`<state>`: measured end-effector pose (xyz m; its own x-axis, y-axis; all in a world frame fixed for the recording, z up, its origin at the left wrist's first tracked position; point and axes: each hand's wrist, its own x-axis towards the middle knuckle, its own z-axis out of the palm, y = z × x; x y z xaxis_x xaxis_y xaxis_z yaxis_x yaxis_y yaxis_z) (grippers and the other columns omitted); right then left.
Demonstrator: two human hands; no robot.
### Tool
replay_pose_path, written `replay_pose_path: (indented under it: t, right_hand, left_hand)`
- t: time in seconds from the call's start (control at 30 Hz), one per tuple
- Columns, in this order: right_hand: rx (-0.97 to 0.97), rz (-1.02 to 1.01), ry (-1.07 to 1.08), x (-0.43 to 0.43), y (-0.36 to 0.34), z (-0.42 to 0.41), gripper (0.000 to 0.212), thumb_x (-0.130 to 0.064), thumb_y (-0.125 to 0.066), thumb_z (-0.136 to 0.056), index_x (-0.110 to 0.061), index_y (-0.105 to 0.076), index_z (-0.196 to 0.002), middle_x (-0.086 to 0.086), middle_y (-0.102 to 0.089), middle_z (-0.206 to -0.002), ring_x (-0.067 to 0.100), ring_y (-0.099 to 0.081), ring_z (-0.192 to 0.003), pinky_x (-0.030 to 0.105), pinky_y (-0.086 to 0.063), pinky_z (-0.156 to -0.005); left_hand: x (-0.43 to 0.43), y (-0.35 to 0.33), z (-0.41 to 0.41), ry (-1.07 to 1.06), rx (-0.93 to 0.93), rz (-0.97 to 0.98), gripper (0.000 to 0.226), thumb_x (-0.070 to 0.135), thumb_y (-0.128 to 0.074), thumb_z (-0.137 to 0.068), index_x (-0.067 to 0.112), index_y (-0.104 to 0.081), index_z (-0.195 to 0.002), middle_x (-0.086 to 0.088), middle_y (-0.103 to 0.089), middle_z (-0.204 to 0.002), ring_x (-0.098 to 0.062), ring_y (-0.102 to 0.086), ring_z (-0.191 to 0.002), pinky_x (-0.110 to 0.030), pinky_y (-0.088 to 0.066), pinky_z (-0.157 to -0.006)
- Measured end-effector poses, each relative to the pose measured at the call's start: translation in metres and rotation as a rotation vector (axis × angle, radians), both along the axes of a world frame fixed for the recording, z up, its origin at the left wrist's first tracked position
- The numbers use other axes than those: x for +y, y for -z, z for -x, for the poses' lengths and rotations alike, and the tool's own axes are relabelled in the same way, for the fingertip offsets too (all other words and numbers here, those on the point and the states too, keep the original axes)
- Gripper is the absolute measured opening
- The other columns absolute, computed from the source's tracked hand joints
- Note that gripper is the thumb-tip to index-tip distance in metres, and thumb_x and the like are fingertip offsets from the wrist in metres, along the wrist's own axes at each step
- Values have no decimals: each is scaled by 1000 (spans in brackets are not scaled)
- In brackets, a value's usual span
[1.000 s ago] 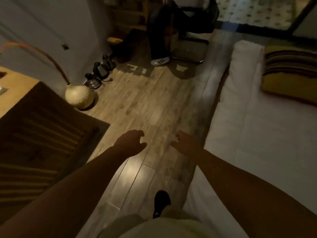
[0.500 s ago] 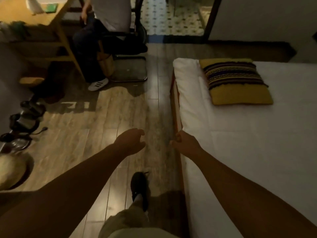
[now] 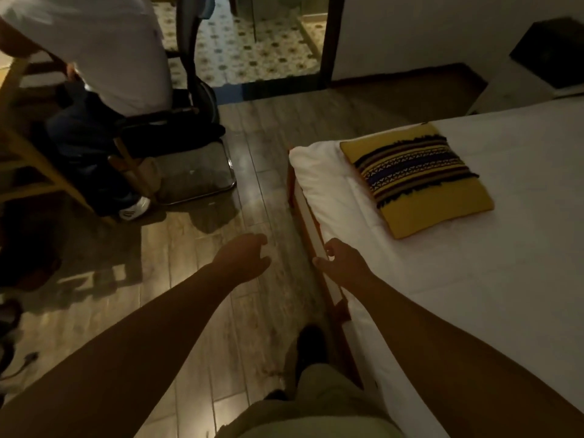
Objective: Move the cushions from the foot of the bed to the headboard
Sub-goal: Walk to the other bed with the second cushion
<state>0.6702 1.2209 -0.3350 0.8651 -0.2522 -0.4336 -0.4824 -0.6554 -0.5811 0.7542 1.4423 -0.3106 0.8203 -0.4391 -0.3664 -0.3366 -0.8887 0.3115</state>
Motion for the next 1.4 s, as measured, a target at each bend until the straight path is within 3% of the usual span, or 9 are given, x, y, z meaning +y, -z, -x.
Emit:
replay_pose_path:
  t: [0.1, 0.27, 0.4, 0.7, 0.83, 1.03, 1.13, 1.4]
  right_hand:
    - [31, -4, -2, -16, 13, -59, 55, -44, -61, -92, -13, -49, -137, 7, -56, -135, 22, -55, -115, 30, -42, -91]
    - [-4, -19, -2, -52, 30, -176, 55, -45, -64, -88, -14, -51, -132, 6, -58, -129, 17, -53, -103, 27, -38, -83]
    - [25, 5, -37, -79, 26, -266, 60, -45, -63, -89, -12, -49, -137, 9, -56, -137, 26, -54, -123, 32, -41, -96]
    - [3, 26, -20, -115, 18, -419, 45, -40, -59, -96, -9, -57, -128, 11, -63, -126, 26, -59, -117, 26, -38, -97]
    - [25, -9, 64, -121, 21, -488, 55, -42, -64, -91, -13, -52, -135, 9, -60, -132, 26, -57, -120, 29, -41, -94]
    - [65, -21, 265, -124, 24, -583, 48, -39, -63, -91, -13, -56, -131, 9, -62, -128, 28, -58, -119, 32, -44, -90]
    - [112, -19, 341, -129, 23, -620, 53, -42, -62, -92, -14, -53, -136, 9, -60, -134, 28, -57, -121, 36, -47, -95]
    - [117, -70, 542, -184, 34, -714, 52, -45, -64, -88, -16, -55, -130, 6, -61, -130, 21, -58, -111, 32, -45, -88]
  left_hand:
    - [-15, 6, -62, 25, 8, -15, 52, 37, -61, -92, 16, -51, -138, -9, -60, -134, -25, -58, -122, -39, -51, -99]
    - [-50, 9, -173, 16, -5, -36, 48, 35, -63, -90, 19, -54, -135, -7, -62, -129, -23, -61, -115, -38, -53, -95]
    - [-79, -6, -258, 9, 24, -62, 41, 30, -62, -91, 18, -55, -130, -8, -64, -124, -22, -62, -109, -36, -55, -91]
    - [-120, -24, -429, 77, 34, -99, 55, 30, -60, -94, 15, -46, -145, -8, -53, -144, -26, -52, -131, -39, -46, -106]
    - [-129, -8, -511, 139, 23, -102, 56, 33, -59, -93, 16, -46, -145, -8, -54, -143, -25, -53, -130, -38, -47, -105]
    - [-149, 6, -638, 287, 51, -103, 56, 38, -60, -91, 17, -48, -142, -7, -56, -140, -25, -54, -127, -38, -49, -102]
    - [-165, 6, -695, 362, 79, -94, 57, 37, -59, -91, 17, -47, -143, -7, -56, -140, -26, -54, -128, -39, -48, -103]
    - [-253, 13, -821, 567, 93, -135, 59, 39, -56, -94, 17, -42, -147, -8, -50, -146, -27, -54, -128, -38, -46, -103]
